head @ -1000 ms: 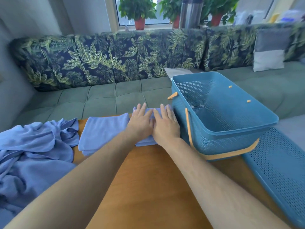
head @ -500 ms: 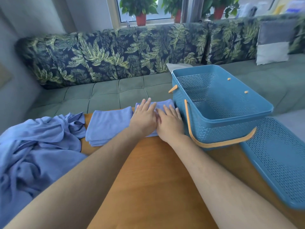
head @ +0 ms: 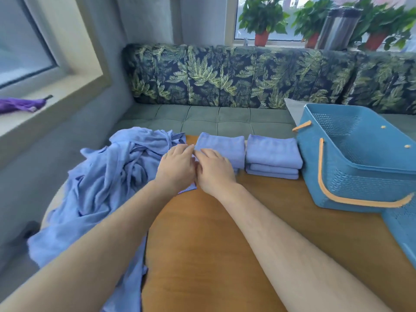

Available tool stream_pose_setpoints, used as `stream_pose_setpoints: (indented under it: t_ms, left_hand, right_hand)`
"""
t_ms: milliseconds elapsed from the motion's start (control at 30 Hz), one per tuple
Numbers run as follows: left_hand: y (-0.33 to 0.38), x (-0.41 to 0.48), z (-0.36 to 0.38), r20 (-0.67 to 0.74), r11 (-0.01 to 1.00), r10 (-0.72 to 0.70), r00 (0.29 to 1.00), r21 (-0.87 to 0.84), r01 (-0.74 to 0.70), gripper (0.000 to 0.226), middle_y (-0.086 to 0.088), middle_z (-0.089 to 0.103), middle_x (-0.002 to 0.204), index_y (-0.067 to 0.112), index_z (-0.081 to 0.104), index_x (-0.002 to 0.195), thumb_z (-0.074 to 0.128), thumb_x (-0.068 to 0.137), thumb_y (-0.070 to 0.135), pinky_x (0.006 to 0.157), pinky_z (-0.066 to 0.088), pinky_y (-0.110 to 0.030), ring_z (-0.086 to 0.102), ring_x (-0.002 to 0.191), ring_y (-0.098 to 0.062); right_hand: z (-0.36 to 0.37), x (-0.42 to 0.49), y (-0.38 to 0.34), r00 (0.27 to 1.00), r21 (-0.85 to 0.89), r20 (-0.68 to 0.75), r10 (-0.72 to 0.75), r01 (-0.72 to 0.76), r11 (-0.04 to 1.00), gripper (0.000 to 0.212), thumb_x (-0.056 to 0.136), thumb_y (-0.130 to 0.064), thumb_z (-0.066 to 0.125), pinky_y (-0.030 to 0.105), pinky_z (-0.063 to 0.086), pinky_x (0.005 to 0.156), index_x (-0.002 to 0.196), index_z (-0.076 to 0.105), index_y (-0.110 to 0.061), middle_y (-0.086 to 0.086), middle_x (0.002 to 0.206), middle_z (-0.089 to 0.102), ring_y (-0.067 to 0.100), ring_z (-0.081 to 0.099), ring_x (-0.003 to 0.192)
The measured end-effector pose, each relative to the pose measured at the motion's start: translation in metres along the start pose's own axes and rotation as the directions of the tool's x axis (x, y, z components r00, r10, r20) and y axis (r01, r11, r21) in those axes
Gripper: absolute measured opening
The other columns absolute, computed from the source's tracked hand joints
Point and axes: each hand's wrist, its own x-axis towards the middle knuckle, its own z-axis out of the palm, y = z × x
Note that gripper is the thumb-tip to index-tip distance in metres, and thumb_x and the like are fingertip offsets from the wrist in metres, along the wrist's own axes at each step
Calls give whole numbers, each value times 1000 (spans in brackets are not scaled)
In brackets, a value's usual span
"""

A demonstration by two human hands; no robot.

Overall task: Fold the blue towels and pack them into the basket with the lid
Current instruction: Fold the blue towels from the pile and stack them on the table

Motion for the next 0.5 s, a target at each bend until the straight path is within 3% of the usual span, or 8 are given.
stream_pose_setpoints:
  t_ms: [167,300,400,500]
  left_hand:
    - [-74,-20,-22,-7,981,-110,994,162,110,46,-9,50,142,19,53,141,52,95,23,104,36,-46,43,133,-32]
    - [-119,-18,-34,-99,922,-251,963,279,269,40,-17,41,148,22,58,133,55,93,23,112,24,-45,31,140,-37]
    - [-138,-10,-45,-76,865,-349,934,356,352,33,-17,51,133,19,58,127,56,95,24,104,33,-41,45,125,-37]
    - [-140,-4,-60,-65,885,-321,945,334,324,11,-13,59,112,10,61,99,55,89,10,88,40,-37,54,109,-34]
  right_hand:
    - [31,15,-45,992,9,106,-75,74,997,47,102,-27,43,41,37,102,149,43,-27,-2,146,50,26,45,133]
    - [47,26,-66,987,23,127,-98,96,995,47,104,-29,43,43,37,104,151,42,-26,-2,148,50,27,46,133]
    - [54,34,-74,984,9,131,-122,122,993,46,104,-32,41,43,37,103,150,42,-27,-3,150,49,26,45,134]
    - [58,38,-78,982,30,131,-136,133,991,44,105,-33,40,40,37,102,148,46,-25,-3,148,51,25,46,134]
